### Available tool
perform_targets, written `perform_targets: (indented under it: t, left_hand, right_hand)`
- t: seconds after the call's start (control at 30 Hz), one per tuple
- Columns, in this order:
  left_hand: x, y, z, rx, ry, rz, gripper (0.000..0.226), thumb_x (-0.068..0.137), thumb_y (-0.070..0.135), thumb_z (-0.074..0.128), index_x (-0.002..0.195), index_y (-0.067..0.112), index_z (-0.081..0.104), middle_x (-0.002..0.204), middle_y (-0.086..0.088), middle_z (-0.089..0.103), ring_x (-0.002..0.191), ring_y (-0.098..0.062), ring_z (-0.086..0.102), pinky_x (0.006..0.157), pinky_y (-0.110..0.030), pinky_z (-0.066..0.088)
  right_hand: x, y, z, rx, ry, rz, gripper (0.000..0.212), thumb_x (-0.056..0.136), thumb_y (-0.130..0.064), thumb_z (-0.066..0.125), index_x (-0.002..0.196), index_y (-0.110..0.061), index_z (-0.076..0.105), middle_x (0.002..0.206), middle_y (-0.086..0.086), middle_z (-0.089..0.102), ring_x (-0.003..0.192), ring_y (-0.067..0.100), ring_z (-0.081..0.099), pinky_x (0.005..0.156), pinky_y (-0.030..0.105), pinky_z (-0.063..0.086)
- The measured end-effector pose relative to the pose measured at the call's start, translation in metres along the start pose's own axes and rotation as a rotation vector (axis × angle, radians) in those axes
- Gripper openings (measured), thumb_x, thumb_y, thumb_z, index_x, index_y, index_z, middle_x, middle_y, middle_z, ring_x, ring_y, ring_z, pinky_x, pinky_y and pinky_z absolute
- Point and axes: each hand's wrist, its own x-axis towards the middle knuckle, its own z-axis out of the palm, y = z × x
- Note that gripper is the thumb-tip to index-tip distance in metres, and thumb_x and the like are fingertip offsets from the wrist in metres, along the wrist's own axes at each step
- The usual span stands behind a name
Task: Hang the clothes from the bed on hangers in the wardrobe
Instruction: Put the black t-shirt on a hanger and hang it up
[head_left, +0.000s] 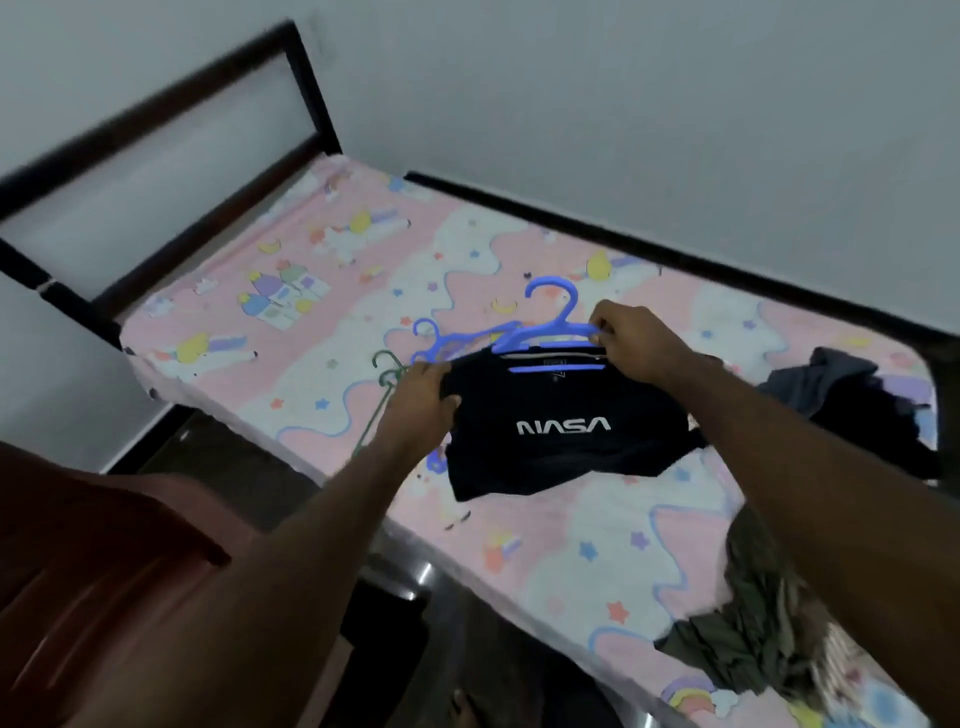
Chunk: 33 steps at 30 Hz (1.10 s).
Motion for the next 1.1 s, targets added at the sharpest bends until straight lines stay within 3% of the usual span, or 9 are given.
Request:
perform_targets:
  t: [0.1,0.2,0.3,0.37,0.43,0.77,0.9,1.03,1.1]
  left_hand:
    - [0.006,0.023,-0.057,0.087,0.093,0.137,0.063,0.094,0.032,0.059,0.147,0.008,0.035,0.150,-0.017,0.036,0.140,-0.031,0.031,0.111,-0.041,0.030]
    - [0.007,0.056,-0.105,0.148,0.063,0.241,0.060,0.098,0.043,0.050,0.146,0.010,0.036,0.147,-0.016,0.040,0.136,-0.032,0.038,0.107,-0.041,0.034]
    - [-0.004,0.092,-0.144,0.080,0.046,0.390,0.032,0.102,0.034,0.044,0.115,0.009,0.059,0.111,-0.014,0.064,0.105,-0.032,0.057,0.082,-0.034,0.041]
    - [-0.016,0.112,-0.166,0.026,0.118,0.466,0.025,0.101,0.026,0.048,0.095,0.006,0.061,0.090,-0.011,0.064,0.088,-0.030,0.057,0.074,-0.035,0.040]
    - [-0.029,0.129,-0.186,-0.029,0.212,0.526,0.023,0.099,0.022,0.051,0.094,0.005,0.065,0.083,-0.010,0.064,0.081,-0.028,0.057,0.072,-0.033,0.039]
    - [-0.066,0.193,-0.241,-0.230,0.502,0.700,0.021,0.095,0.016,0.057,0.105,0.019,0.075,0.090,0.004,0.075,0.084,-0.015,0.067,0.084,-0.033,0.051]
    - [-0.084,0.223,-0.240,-0.243,0.752,0.797,0.022,0.096,0.016,0.055,0.105,0.017,0.075,0.095,0.005,0.075,0.089,-0.012,0.068,0.085,-0.030,0.052]
    - [-0.108,0.243,-0.247,-0.170,0.887,0.969,0.021,0.094,0.017,0.059,0.108,0.011,0.072,0.105,0.001,0.073,0.098,-0.010,0.066,0.089,-0.026,0.050]
    - [-0.116,0.250,-0.261,-0.150,0.893,0.857,0.026,0.096,0.023,0.057,0.118,0.012,0.067,0.112,-0.001,0.071,0.103,-0.013,0.064,0.093,-0.028,0.049]
  right_hand:
    - [-0.036,-0.047,-0.052,-0.014,0.102,-0.061,0.005,0.092,-0.012,0.057,0.093,-0.016,0.057,0.088,0.008,0.066,0.083,0.028,0.059,0.075,0.038,0.046]
    - [-0.071,-0.090,-0.110,-0.001,0.221,-0.116,0.008,0.091,-0.012,0.058,0.089,-0.019,0.056,0.089,0.005,0.068,0.083,0.025,0.059,0.077,0.037,0.046]
    - [-0.098,-0.117,-0.165,0.023,0.294,-0.129,0.005,0.092,-0.014,0.057,0.089,-0.018,0.056,0.090,0.000,0.067,0.084,0.021,0.059,0.075,0.034,0.045]
    - [-0.112,-0.129,-0.193,0.015,0.335,-0.129,0.004,0.092,-0.015,0.059,0.090,-0.018,0.057,0.088,-0.002,0.067,0.086,0.020,0.060,0.071,0.027,0.044]
    - [-0.122,-0.137,-0.215,0.037,0.378,-0.124,0.003,0.091,-0.017,0.061,0.091,-0.018,0.058,0.086,-0.002,0.068,0.084,0.020,0.062,0.068,0.025,0.043]
    - [-0.132,-0.181,-0.290,0.148,0.424,-0.238,0.016,0.096,-0.017,0.060,0.097,-0.001,0.059,0.087,0.011,0.073,0.067,0.011,0.066,0.061,0.020,0.048]
    - [-0.139,-0.186,-0.313,0.101,0.443,-0.279,0.018,0.097,-0.018,0.058,0.098,0.000,0.058,0.087,0.010,0.073,0.070,0.013,0.066,0.063,0.024,0.049]
    - [-0.156,-0.184,-0.341,0.152,0.490,-0.355,0.018,0.097,-0.018,0.057,0.099,0.000,0.057,0.085,0.005,0.072,0.079,0.019,0.069,0.078,0.038,0.055]
    - [-0.165,-0.183,-0.353,0.190,0.488,-0.408,0.018,0.098,-0.018,0.056,0.098,-0.001,0.056,0.085,0.005,0.071,0.083,0.022,0.070,0.084,0.044,0.056]
